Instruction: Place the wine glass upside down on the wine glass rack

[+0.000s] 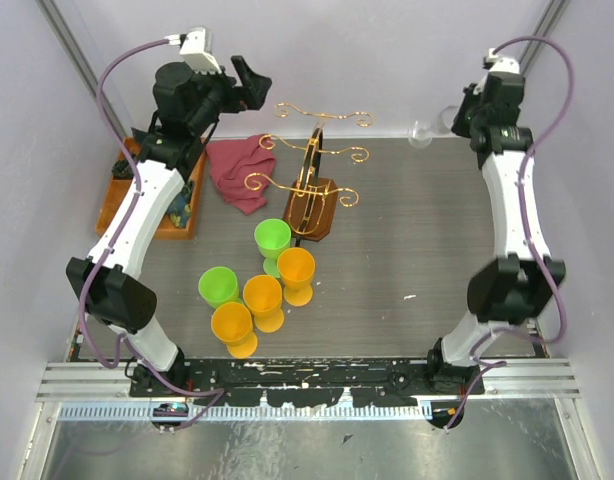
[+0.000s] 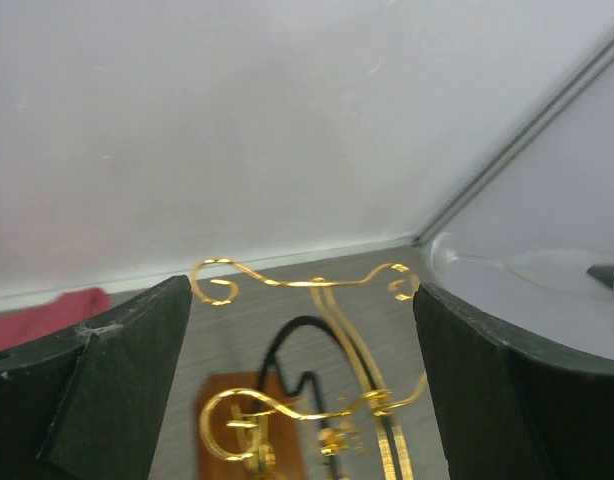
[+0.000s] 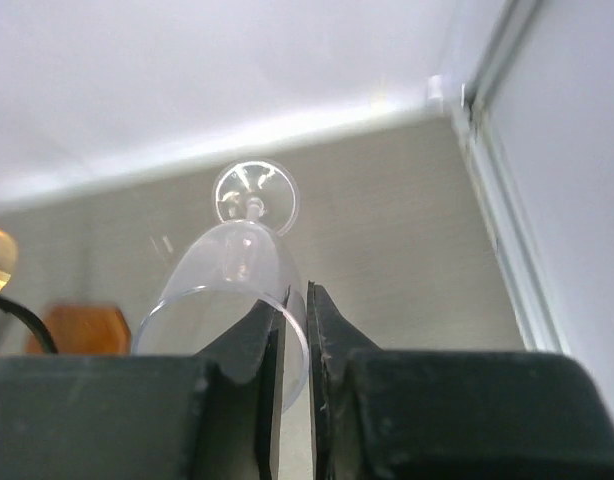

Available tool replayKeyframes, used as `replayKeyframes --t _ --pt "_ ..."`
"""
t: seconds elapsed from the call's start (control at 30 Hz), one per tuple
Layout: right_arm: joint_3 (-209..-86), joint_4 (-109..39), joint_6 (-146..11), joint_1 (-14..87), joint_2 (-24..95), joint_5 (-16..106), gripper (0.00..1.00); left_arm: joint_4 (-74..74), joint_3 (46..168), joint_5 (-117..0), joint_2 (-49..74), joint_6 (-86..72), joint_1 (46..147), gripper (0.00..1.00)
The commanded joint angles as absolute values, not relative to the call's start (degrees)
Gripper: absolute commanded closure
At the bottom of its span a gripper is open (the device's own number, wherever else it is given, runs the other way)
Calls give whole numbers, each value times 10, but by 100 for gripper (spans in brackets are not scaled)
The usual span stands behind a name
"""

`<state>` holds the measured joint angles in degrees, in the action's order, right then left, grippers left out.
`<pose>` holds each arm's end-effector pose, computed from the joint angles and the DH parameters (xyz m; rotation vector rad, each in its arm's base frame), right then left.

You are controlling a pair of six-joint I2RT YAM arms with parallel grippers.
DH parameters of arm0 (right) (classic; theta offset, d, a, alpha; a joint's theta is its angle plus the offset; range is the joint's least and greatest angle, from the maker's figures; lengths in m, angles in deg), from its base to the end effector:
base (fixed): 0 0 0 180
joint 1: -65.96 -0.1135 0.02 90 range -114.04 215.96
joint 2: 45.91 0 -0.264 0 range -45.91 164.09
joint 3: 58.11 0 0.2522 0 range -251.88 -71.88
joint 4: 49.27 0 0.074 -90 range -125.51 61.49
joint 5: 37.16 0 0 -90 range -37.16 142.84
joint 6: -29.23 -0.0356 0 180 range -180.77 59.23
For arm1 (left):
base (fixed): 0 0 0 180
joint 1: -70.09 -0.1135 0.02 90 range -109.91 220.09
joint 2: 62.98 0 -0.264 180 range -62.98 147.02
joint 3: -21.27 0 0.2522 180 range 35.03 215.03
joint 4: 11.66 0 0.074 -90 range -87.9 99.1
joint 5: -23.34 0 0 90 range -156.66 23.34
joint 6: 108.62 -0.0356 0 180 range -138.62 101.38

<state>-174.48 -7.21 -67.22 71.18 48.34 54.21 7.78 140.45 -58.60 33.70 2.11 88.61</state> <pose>0.3746 -0.0351 0.4344 0.2111 1.9071 -0.0085 0.3709 -0.1295 0.4781 0.0853 1.5514 -0.6518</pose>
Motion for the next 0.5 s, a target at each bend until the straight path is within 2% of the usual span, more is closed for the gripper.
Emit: replayKeyframes --t 0.0,0.07,0.13,0.23,0.37,0.47 --pt "-1587 -452 -714 694 297 501 99 84 1485 -515 354 274 855 1" --pt "-1534 -548 -710 670 270 498 99 76 1509 -462 379 374 839 7" --pt "-1514 -600 -688 635 265 493 99 6 1488 -419 395 480 828 11" --pt "-1501 -659 -649 569 274 490 100 -123 1425 -407 403 630 827 10" --pt "-1490 -740 -598 496 301 486 99 -240 1370 -408 412 738 828 9" --pt "-1510 -749 -570 455 334 504 99 -310 1339 -414 414 795 829 11"
